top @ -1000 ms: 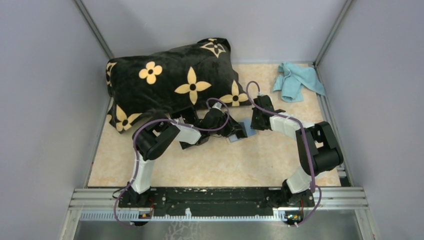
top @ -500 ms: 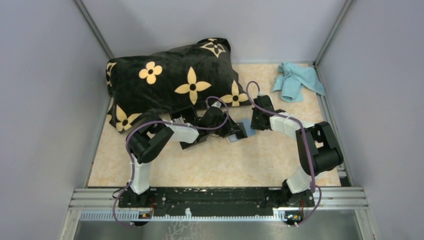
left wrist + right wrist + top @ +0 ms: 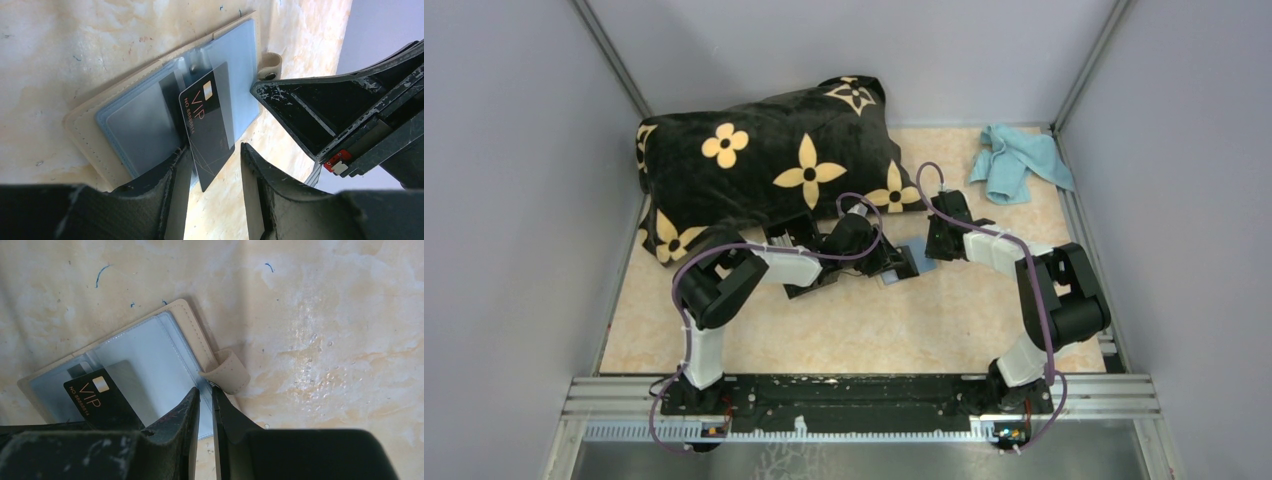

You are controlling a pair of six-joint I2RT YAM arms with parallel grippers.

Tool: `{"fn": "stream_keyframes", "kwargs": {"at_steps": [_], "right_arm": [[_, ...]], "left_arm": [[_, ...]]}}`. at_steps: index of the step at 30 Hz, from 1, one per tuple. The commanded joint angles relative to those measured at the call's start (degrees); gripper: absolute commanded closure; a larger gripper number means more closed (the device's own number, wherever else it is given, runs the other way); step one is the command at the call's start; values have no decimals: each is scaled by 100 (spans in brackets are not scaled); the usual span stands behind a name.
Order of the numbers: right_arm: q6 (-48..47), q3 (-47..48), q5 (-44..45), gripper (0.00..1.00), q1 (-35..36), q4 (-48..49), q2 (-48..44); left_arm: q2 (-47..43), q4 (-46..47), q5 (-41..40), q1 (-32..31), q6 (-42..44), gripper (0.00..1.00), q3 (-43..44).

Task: Put the credit cards into the card holder
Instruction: Insert the credit card into the card holder.

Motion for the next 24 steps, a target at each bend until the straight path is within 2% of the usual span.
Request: {"fn": "stream_keyframes", "kwargs": {"at_steps": [1,9,14,20,24], "right_arm": [[0,119,-99,84,-22,-90,-171],[8,102,-99,84,-23,-94,-208],[-1,100,-95,84,-24,-110,-205],[-1,106,-99,84,-22,-120,-190],[-9,119,-112,84,-21,-121,-181]], "left_arm": [[-177,-372,-135,-52,180,53,-11],[-274,-417,-234,-65,257,56,-63],[-270,-262,-176,-79,292,62,-107],[-260,-208,-148,-76,391,74,-70],[-284,-206,-155,-75,421,76,-82]]}}
